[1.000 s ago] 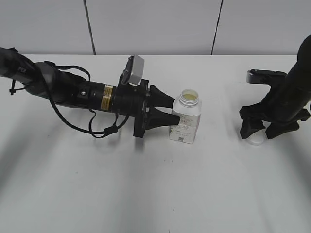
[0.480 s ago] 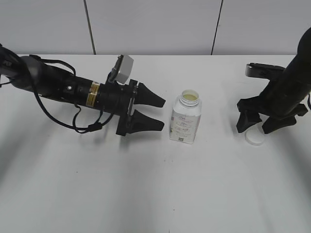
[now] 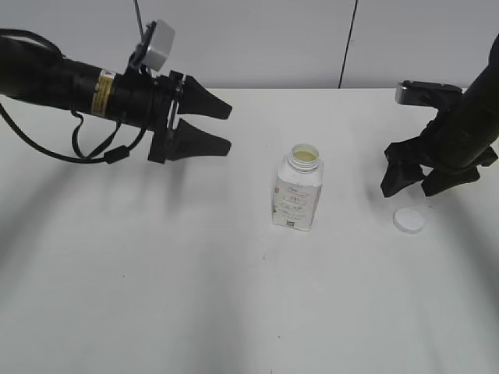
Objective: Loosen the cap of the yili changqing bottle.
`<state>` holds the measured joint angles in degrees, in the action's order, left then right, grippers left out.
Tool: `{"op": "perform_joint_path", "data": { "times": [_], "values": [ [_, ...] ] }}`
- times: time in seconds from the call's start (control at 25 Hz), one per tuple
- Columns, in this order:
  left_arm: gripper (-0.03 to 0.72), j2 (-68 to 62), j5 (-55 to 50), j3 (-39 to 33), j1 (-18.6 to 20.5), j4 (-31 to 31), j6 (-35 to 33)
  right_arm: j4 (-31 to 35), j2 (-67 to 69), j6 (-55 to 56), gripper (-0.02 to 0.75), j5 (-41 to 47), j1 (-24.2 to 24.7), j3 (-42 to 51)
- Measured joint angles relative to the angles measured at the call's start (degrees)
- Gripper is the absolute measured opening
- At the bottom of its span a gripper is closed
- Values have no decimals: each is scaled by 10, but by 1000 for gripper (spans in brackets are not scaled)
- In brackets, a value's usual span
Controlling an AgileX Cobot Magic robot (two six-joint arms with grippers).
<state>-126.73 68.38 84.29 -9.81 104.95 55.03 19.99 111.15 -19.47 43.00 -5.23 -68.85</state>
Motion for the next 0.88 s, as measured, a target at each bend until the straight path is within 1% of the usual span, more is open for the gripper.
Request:
{"op": "perform_joint_path", "data": {
  "times": [0.2, 0.36, 0.6, 0.8, 0.88],
  "values": [
    [503, 72, -98, 0, 12, 5, 37, 0, -18, -7, 586, 21, 0, -29],
    [484, 131, -247, 0, 12, 6, 50, 0, -32, -8, 586, 24, 0, -47],
    [481, 186, -443, 0, 13, 4, 61, -1, -39, -8, 586, 62, 0, -81],
    [473, 199, -572, 0, 13, 1, 128, -1, -41, -8, 586, 73, 0, -90],
    [470, 199, -615, 0, 13, 0, 141, -1, -41, -9, 586, 78, 0, -90]
  ]
}}
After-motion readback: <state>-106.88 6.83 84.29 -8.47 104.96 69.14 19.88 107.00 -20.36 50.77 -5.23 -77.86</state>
